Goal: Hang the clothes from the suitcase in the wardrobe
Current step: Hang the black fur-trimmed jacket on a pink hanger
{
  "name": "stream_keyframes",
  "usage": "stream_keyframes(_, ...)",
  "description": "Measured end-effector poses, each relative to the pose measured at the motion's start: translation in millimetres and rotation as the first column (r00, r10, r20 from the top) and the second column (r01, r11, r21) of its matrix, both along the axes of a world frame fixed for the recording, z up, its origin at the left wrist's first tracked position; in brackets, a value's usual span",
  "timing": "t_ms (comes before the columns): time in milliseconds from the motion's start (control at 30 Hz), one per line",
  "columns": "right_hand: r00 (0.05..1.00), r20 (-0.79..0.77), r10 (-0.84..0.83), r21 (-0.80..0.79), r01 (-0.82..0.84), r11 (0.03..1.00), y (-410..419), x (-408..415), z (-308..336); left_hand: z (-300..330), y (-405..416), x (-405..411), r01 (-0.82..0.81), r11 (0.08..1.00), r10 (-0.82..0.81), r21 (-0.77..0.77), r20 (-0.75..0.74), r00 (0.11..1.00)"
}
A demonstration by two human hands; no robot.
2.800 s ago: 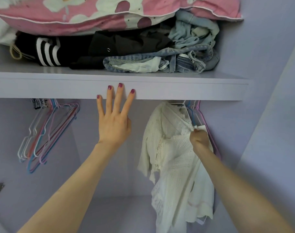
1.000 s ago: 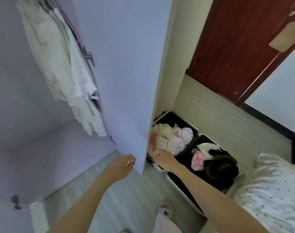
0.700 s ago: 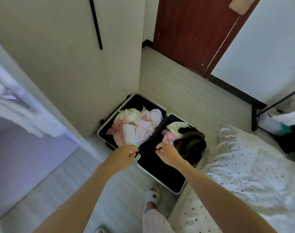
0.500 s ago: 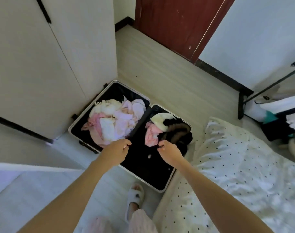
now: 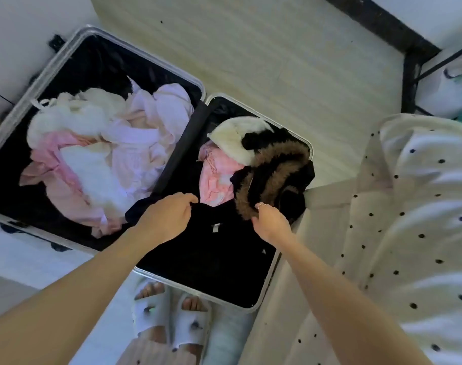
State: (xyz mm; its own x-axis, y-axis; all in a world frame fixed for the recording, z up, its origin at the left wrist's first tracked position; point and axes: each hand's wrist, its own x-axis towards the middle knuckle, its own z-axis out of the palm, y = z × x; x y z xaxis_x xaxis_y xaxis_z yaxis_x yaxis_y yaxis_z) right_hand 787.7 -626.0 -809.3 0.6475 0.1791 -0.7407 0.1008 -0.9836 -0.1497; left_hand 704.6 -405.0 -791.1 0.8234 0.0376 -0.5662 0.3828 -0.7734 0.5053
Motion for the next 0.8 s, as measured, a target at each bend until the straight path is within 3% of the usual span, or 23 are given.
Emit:
stream_keyframes(167, 0.99, -0.075, -0.119, 0.059, 0.124, 0.991, 1.5, 14.1, -89.9, -80.9, -10.3, 11.9, 0.035, 0.998, -0.036, -0.058, -0.017, 0.999)
stream_keyframes(267, 0.972, -0.199, -0.128, -0.065, 0.117, 0.991, 0.8, 18.5, -121.5, -114.5, -11.3, 17.6, 0.062, 0.994, -0.065, -0.088, -0.03, 0.997)
stream_keyframes(400, 0.999, -0.002, 0.044, -0.261, -0.043, 0.964, 1.7, 10.8, -130.3, -120.3, -6.1, 26.8, 0.06, 0.993, -0.065, -0.097, -0.053, 0.996)
stream_keyframes(600, 0.99, 0.142, 0.018, -0.13, 0.001, 0.991, 2.9, 24.6, -60.4, -64.2, -2.9, 24.1, 0.058, 0.993, -0.067, -0.102, -0.092, 0.994)
stream_keyframes(800, 0.964, 0.253, 0.083, -0.087, -0.063, 0.994, 16.7, 53.0, 72.5, 57.8, -1.1, 36.8, 0.049, 0.995, -0.053, -0.088, -0.039, 0.998)
